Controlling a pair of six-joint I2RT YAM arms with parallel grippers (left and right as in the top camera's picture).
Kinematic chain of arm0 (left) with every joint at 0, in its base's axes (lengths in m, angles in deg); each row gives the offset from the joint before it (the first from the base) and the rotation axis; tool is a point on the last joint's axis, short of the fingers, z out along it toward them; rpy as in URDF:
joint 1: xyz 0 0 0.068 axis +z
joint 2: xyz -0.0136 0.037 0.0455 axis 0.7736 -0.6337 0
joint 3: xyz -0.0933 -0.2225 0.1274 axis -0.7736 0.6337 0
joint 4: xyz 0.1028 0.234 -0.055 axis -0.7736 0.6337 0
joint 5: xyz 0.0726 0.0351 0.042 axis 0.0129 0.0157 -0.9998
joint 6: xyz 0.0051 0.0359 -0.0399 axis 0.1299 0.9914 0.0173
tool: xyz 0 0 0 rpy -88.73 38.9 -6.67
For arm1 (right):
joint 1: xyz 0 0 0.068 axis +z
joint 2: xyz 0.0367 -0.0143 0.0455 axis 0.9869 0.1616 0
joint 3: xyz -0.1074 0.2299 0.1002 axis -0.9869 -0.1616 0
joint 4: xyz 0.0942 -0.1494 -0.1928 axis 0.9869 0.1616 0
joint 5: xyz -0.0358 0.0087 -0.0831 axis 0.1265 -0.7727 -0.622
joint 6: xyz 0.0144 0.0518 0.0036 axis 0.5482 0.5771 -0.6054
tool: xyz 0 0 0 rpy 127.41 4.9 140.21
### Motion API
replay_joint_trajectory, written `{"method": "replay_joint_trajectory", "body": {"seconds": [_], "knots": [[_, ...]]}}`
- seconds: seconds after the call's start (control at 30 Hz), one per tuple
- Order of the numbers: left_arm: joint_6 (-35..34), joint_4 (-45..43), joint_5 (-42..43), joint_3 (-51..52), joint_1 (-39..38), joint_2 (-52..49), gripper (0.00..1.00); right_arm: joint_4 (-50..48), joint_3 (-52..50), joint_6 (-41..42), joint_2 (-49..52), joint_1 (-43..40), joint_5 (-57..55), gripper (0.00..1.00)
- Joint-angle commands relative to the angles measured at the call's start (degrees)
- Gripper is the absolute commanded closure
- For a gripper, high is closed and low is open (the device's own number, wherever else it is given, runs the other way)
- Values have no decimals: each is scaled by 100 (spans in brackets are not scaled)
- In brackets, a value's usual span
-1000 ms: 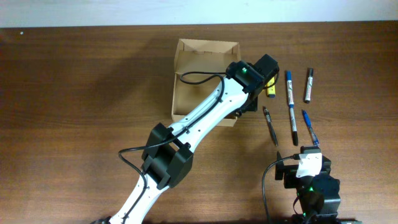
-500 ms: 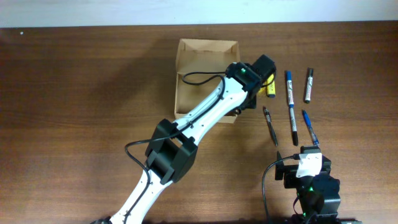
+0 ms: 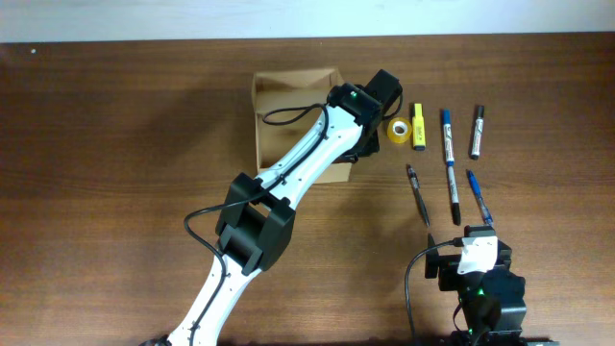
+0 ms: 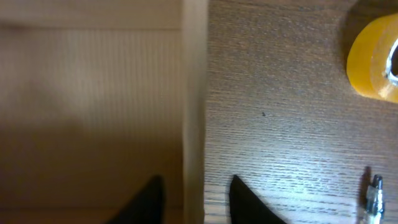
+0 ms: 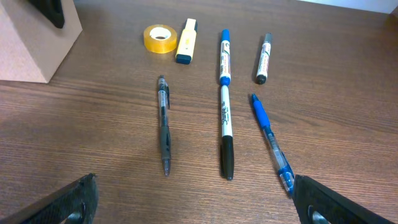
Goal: Pack container
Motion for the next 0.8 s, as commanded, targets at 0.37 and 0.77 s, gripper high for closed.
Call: {"method": "replay_joint_trajectory", "body": {"seconds": [0.37, 0.77], "knots": [[304, 232, 28, -385, -7, -11, 30, 7, -44, 48, -55, -37, 31, 1], [951, 2238, -1460, -3471, 7, -11, 30, 7, -44, 48, -55, -37, 31, 1]]}}
